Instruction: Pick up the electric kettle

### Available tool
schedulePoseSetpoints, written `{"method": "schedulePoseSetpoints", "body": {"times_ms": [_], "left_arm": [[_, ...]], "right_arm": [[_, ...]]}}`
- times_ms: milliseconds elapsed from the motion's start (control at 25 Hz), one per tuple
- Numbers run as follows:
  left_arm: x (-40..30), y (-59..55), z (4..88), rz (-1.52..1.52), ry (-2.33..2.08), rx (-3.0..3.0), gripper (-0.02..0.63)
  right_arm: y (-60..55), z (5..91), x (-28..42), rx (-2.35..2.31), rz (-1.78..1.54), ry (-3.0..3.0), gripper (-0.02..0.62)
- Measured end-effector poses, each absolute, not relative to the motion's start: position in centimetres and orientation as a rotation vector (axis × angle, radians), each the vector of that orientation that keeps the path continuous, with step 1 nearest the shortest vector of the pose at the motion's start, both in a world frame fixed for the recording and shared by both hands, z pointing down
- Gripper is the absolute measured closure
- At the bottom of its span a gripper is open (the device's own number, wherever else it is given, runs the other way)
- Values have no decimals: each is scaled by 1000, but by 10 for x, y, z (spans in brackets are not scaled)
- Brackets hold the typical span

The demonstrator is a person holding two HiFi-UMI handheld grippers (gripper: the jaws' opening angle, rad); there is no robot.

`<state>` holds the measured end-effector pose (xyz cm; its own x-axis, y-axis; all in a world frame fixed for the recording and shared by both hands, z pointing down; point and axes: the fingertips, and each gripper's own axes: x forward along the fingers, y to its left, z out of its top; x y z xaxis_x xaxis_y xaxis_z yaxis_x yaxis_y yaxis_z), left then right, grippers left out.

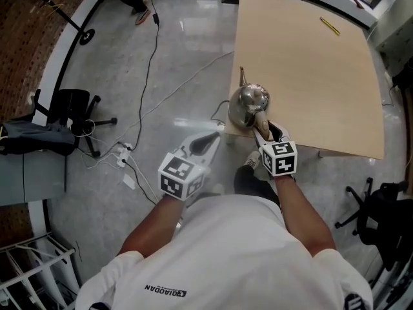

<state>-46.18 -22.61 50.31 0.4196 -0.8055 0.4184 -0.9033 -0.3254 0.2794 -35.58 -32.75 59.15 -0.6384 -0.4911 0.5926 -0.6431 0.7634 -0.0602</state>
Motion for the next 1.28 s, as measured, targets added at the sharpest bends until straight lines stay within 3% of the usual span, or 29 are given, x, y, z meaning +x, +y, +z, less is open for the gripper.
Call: {"method": "schedulePoseSetpoints", "body": {"times_ms": [280,400,680,760,1280], "left_arm": [[-459,-223,509,276,-1454,2181,611],[-461,-216,507,274,-1465,2177,611],[-481,-203,500,259,-1553,2136,611],[-488,-199,500,256,-1567,2129,611],[-497,-180,465,145,-1601,2194,611]], "right_arm": [[-338,595,-361,910,312,-2388,413],[-341,592,-356,958,308,-2388,453],[-359,548,-363,1014,260,-2550,471],[-365,533,-371,1016,227,-2581,506],[-338,463,-365,1044,188,-2674,509]]}}
